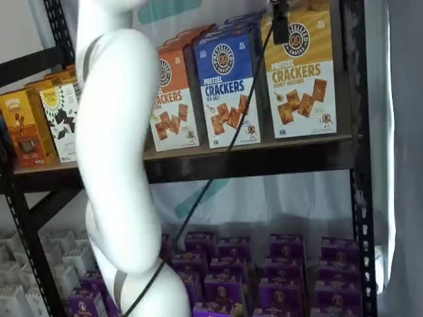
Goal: Retrieve the yellow and white box located on the top shelf, the sixth one from the left
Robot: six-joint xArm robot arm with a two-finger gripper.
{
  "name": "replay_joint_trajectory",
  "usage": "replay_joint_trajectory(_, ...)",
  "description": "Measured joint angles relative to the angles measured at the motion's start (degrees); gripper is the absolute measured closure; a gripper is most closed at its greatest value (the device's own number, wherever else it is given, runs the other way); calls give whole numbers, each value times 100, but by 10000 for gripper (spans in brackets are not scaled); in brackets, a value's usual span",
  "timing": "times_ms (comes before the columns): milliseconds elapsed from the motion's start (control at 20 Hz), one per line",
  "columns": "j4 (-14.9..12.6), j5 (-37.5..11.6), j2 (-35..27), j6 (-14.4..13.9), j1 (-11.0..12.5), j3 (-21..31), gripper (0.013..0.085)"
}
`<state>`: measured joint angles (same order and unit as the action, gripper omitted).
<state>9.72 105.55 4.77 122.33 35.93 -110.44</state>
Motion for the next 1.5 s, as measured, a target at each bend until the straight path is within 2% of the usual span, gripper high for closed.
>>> replay_joint_trajectory(250, 37, 161, 421, 113, 150, 290, 410)
replay_joint_trajectory(700, -77, 279, 1191, 458, 455, 986, 410)
replay_joint_trajectory(850, -160, 323, 1478, 511, 475, 1277, 410)
replay_joint_trajectory(1150, -225, 477, 1958, 388, 335, 1764, 410)
replay_joint_trajectory(1500, -247, 737, 2433, -18, -54, 2191, 410)
